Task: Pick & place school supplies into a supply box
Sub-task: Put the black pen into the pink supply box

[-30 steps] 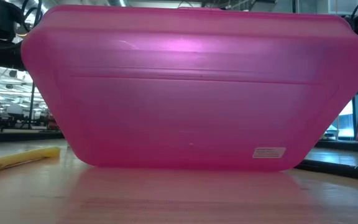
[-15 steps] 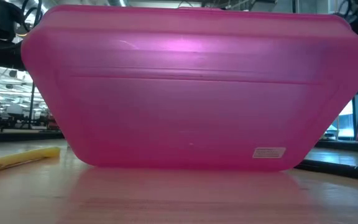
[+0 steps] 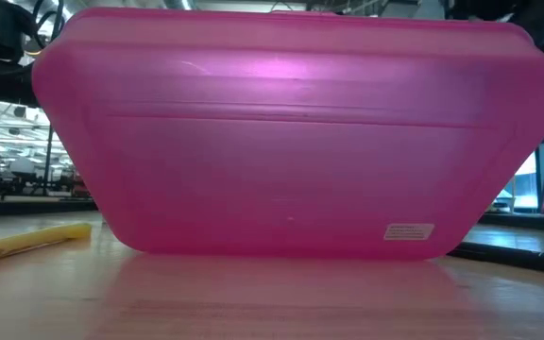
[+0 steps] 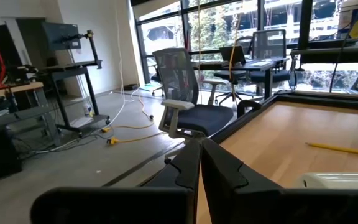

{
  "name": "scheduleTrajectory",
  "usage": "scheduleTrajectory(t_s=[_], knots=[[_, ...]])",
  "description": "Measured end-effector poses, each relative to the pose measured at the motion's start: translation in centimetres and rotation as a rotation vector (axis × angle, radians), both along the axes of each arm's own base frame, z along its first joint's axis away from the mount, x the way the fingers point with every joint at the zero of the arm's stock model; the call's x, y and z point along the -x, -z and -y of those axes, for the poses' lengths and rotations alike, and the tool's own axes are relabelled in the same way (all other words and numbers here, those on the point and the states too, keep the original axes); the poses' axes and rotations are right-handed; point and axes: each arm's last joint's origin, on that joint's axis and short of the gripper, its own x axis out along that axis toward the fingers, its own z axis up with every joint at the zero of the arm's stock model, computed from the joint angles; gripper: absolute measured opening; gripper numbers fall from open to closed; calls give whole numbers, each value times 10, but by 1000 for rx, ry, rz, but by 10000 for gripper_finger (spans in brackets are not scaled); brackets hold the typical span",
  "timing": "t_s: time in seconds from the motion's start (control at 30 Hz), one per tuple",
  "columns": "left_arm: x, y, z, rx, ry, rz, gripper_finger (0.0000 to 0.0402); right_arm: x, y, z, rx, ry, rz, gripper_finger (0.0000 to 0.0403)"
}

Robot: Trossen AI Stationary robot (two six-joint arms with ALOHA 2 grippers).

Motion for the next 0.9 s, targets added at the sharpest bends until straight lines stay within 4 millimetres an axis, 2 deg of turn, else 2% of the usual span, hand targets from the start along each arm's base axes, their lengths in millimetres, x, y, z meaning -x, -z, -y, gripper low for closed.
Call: scheduleTrajectory(t_s=[0.27, 0.63, 0.77, 0.9], knots=[[1, -2, -1, -10, -44, 15, 12, -3, 25, 0, -191, 42, -322, 40], [1, -2, -1, -12, -57, 18, 10, -4, 27, -2, -343, 134, -328, 46], [1, -2, -1, -12, -57, 19, 12, -2, 28, -3, -359, 155, -349, 81], [1, -2, -1, -12, -57, 18, 11, -3, 29, -4, -363, 153, -362, 142]])
